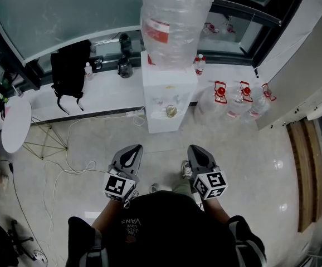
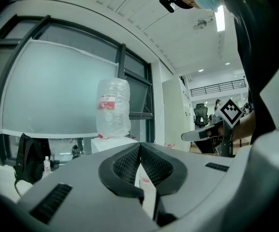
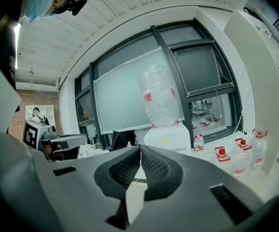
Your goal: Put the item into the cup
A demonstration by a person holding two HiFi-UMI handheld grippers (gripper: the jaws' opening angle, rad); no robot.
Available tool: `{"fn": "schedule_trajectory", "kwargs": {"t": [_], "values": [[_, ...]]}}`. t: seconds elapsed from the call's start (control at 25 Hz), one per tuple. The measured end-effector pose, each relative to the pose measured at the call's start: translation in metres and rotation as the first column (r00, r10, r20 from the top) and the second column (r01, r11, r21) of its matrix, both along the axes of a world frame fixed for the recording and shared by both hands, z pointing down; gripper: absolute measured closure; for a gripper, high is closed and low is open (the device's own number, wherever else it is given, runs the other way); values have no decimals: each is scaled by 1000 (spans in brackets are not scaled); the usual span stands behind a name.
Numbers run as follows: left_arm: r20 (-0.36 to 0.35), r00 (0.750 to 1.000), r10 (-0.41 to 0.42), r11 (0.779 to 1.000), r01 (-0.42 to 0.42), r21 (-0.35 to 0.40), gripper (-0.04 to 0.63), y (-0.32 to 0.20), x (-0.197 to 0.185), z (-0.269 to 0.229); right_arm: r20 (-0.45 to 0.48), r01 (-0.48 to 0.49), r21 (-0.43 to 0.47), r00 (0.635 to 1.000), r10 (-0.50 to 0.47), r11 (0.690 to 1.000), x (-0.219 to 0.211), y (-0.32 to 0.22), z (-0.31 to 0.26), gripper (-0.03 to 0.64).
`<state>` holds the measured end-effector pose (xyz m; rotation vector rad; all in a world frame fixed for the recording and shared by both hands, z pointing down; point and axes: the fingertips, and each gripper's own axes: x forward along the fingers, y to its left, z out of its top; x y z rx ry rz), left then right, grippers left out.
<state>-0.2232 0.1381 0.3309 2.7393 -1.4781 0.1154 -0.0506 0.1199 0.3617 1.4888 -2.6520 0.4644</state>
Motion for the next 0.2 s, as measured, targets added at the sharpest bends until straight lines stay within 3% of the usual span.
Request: {"fn": "schedule_trajectory", "kwargs": {"t": [0.2], "values": [[-3,1000,3,1000,-3,-3,577,-4,5,3,-2,-5,-1,1000,5,1000,6,-4,3,572]]}}
